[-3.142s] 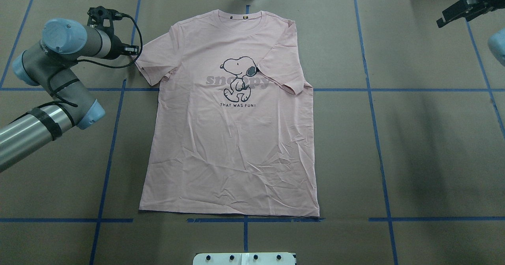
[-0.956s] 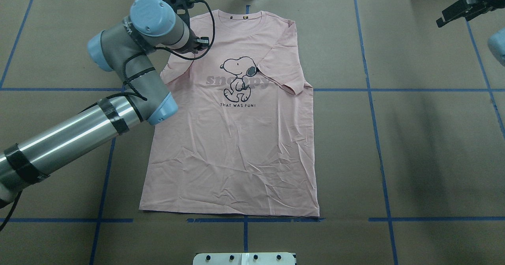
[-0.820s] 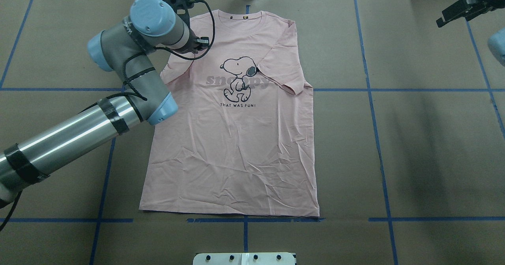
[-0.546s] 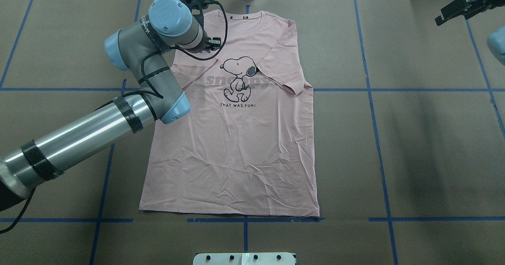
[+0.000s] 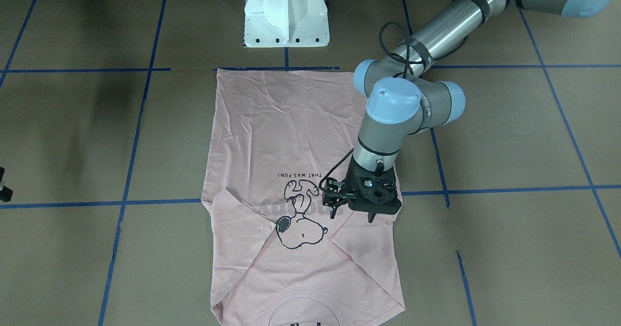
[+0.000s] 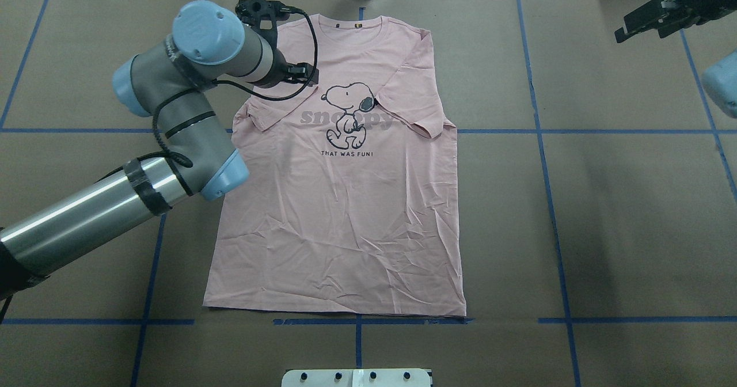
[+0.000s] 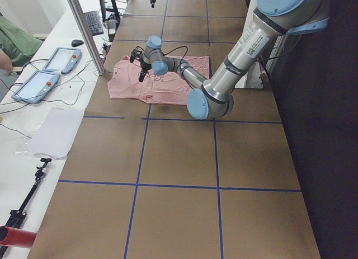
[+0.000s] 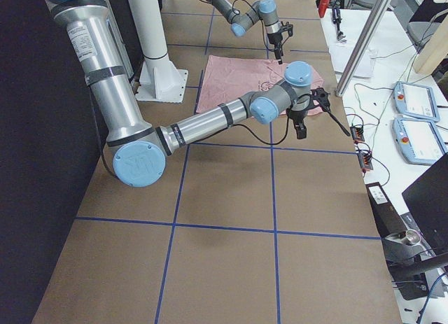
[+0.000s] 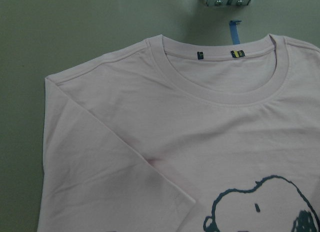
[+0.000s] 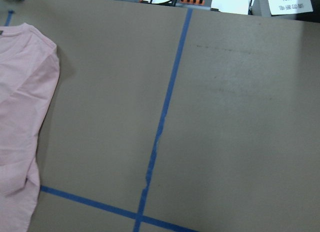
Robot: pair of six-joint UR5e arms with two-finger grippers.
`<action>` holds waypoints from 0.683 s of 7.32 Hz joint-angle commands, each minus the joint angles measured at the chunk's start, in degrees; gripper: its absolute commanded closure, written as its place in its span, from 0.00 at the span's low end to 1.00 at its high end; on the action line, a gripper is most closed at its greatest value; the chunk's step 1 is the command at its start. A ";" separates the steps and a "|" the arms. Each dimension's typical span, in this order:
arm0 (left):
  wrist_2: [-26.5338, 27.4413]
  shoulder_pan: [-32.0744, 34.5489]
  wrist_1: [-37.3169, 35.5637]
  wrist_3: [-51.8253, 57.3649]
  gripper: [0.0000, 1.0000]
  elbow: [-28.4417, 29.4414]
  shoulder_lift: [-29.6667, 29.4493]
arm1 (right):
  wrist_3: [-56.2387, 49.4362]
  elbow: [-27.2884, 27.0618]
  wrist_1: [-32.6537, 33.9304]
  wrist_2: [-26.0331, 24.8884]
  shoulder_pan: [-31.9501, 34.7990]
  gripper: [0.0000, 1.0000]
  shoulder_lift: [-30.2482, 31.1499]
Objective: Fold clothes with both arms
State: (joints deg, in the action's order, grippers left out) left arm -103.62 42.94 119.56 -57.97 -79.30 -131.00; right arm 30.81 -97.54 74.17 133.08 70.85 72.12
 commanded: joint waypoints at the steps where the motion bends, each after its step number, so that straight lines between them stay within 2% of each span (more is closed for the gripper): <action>1: -2.02 -1.36 -2.91 -0.56 0.00 -15.89 9.30 | 15.95 -17.07 0.44 -8.56 -10.58 0.00 9.13; 3: -1.50 -4.60 -2.84 -4.22 0.00 -28.75 20.64 | 36.59 -26.43 0.45 -19.73 -25.86 0.00 13.64; 4: -1.23 -6.45 -2.75 -6.34 0.00 -32.90 24.52 | 46.26 -29.87 0.45 -27.09 -34.47 0.00 15.57; 5: 3.03 -9.60 -2.32 -9.41 0.00 -37.37 30.83 | 56.19 -31.64 0.53 -37.00 -44.47 0.02 17.25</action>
State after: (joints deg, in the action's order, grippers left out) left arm -103.94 36.59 116.89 -64.00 -110.92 -107.08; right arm 74.62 -125.90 74.64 106.96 38.05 87.07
